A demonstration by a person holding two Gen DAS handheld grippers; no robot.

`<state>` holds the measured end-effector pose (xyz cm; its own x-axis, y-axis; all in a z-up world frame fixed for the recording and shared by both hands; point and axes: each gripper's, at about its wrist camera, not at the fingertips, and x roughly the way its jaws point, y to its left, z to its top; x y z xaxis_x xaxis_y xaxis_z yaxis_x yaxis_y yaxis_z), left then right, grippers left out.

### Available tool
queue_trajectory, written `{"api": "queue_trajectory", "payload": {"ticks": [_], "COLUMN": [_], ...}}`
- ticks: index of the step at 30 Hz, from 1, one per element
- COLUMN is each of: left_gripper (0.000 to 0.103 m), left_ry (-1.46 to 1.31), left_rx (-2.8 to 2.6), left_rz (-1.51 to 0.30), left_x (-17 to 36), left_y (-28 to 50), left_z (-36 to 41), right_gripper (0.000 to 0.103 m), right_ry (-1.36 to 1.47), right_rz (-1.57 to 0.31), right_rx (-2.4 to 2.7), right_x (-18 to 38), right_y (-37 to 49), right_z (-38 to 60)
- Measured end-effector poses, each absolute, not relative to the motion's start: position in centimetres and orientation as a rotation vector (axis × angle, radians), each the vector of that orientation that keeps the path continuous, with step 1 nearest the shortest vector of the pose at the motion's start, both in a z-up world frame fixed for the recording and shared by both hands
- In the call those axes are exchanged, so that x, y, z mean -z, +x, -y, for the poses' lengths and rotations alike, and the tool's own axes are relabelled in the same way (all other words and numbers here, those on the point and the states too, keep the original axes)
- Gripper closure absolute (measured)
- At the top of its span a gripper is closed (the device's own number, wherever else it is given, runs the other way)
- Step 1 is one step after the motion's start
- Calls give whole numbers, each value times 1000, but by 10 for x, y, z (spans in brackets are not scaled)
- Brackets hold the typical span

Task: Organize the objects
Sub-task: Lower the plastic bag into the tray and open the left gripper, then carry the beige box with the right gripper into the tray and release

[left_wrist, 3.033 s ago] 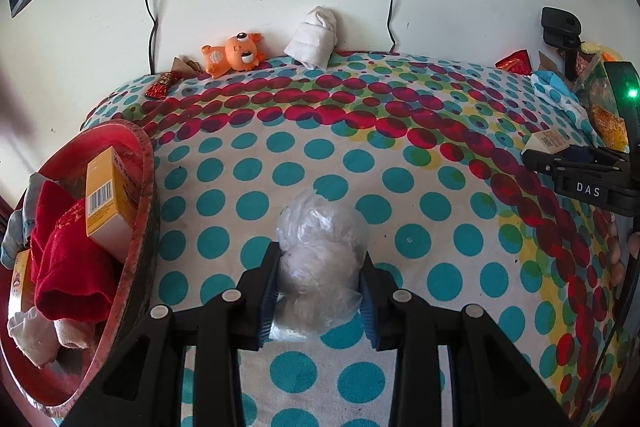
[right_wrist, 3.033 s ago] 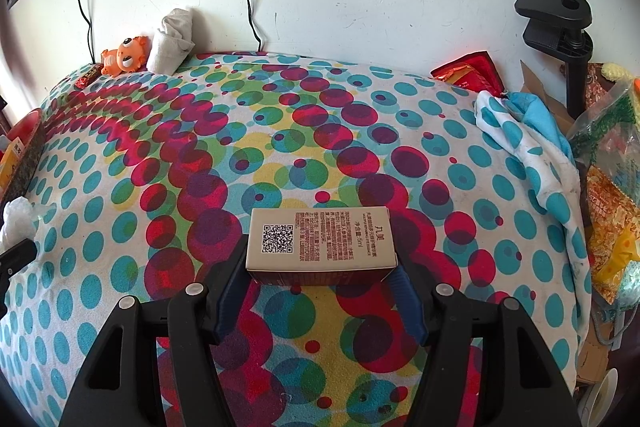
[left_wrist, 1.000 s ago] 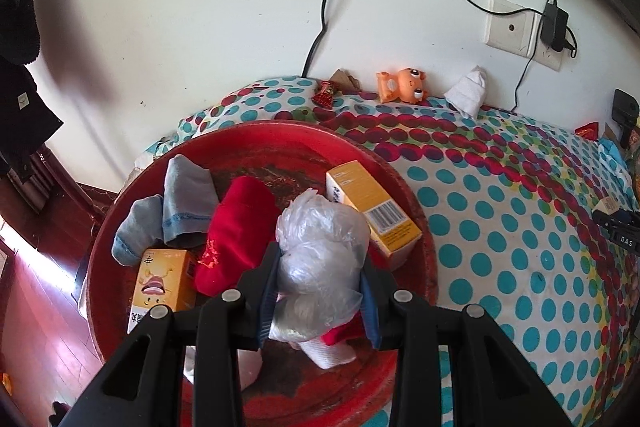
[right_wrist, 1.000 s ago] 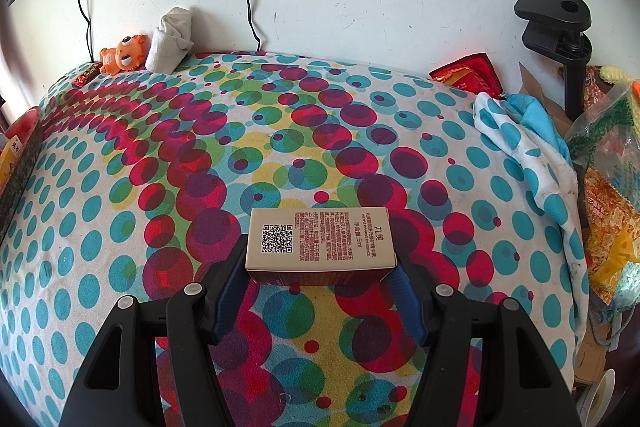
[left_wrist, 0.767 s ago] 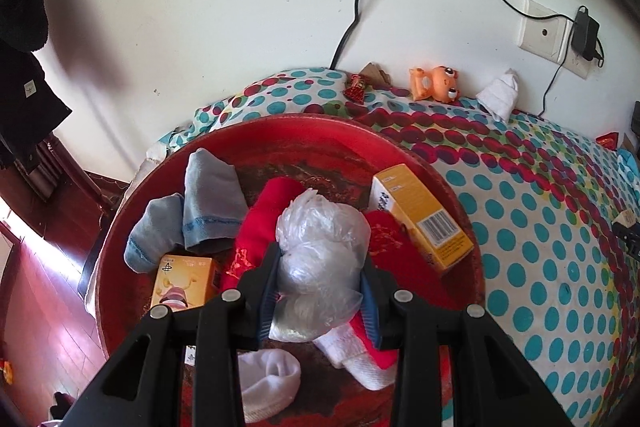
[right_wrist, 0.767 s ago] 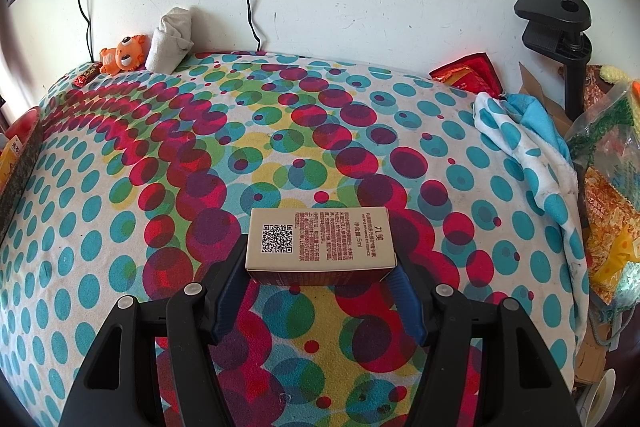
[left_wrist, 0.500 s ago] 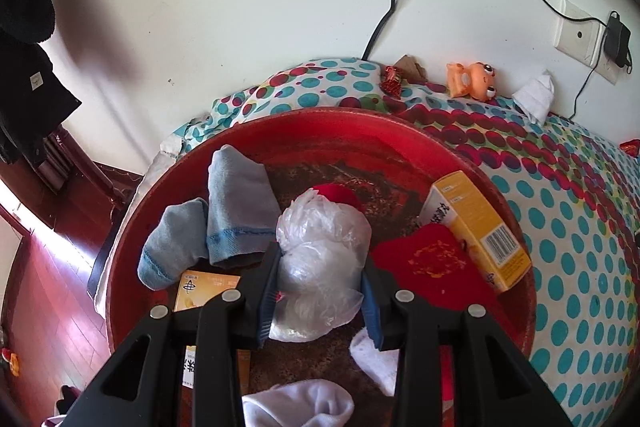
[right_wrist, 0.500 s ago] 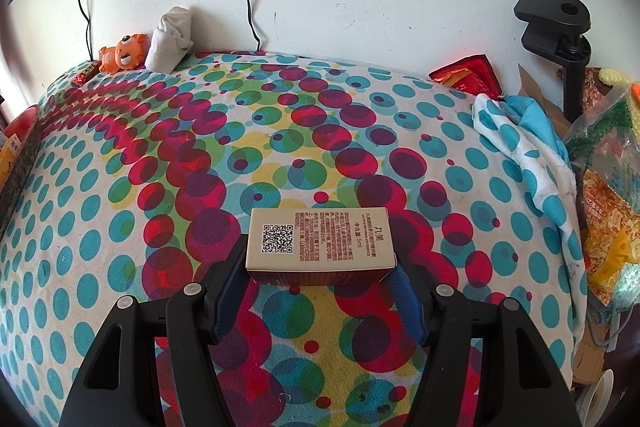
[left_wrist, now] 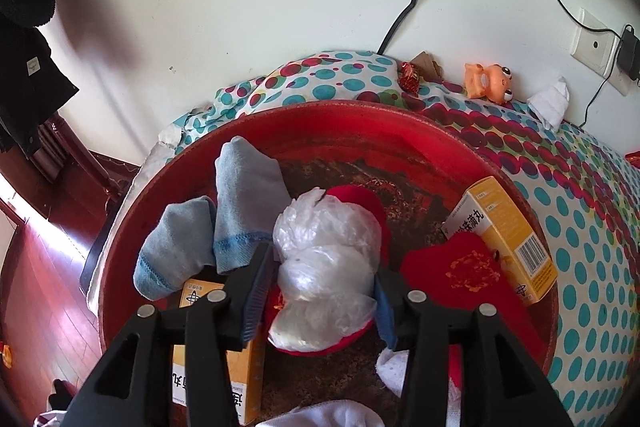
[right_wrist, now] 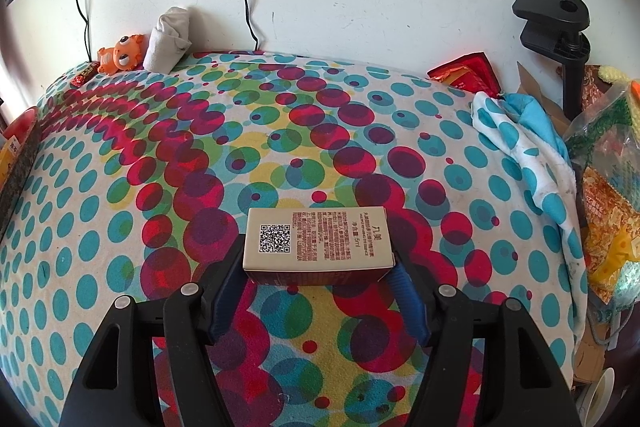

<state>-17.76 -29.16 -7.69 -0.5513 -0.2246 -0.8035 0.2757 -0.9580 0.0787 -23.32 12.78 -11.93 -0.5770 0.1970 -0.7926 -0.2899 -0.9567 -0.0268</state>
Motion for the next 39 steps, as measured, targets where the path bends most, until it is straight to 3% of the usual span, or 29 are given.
{"api": "queue_trajectory", "payload": {"ticks": [4,17,28,39], "left_gripper": [43,42,42,42], "left_ry": [1319,1251,1159,1107], "left_rx": [2540,2546,2496,2494], "left_rz": [-84,-155,-55,-95], "left_x": [76,58,65,67], "left_y": [-173,-120,-69,-38], "left_z": [291,290,276,270], "right_gripper": [40,40,44,44], "right_ry": [-1270,-1267,-1253,-1281], "right_rz": [-143,-130,-72,27], "right_rx": [-2563,-2562,-2518,-2746], "right_x": [120,120,118,75], "right_y": [-233,-233,-228,-214], "right_z": [-130,-126,-131,-101]}}
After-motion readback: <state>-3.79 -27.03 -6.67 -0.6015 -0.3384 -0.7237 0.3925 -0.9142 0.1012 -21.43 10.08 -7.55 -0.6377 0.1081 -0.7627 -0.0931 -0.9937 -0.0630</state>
